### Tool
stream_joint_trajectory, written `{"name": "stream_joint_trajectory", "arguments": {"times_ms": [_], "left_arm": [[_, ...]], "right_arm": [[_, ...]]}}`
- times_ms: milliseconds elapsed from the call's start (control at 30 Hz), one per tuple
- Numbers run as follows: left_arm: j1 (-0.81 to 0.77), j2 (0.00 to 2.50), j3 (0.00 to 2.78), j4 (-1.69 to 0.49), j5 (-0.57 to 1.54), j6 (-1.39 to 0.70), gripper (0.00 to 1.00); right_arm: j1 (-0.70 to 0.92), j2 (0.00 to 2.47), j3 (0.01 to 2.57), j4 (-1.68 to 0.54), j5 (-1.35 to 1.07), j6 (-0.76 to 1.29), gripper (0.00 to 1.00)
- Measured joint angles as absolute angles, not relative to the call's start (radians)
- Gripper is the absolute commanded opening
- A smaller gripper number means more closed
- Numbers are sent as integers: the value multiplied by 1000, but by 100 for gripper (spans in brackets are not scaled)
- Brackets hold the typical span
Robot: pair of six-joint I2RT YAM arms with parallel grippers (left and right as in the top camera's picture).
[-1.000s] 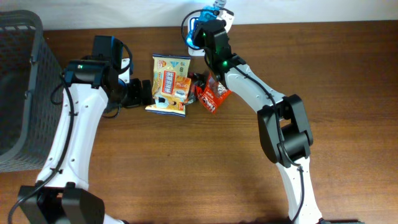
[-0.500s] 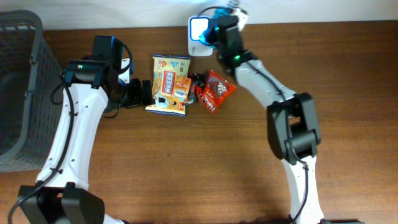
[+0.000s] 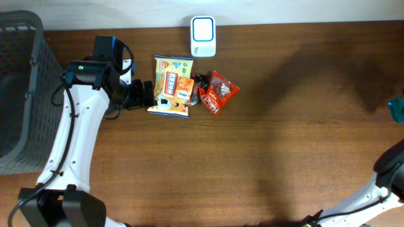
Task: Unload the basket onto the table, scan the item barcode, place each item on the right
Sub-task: 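Carry the mouthwash to the right edge of the table and release, then grasp the red snack bag with the right gripper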
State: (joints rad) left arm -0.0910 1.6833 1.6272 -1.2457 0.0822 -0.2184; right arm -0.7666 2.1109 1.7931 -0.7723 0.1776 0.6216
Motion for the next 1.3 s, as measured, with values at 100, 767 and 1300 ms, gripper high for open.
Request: {"name": "stream_joint_trajectory", "arguments": {"times_ms": [100, 767, 1300], "left_arm": [[-91, 1683, 1627, -1246, 82, -218, 99], [-91, 1683, 1627, -1246, 82, -218, 99], [-91, 1683, 1627, -1246, 82, -218, 99]], "right_arm": [[-848, 2155, 1780, -713, 175, 570, 43], [-384, 2022, 1932, -928, -656, 184, 100], [362, 2353, 1941, -933, -292, 367, 4]]}}
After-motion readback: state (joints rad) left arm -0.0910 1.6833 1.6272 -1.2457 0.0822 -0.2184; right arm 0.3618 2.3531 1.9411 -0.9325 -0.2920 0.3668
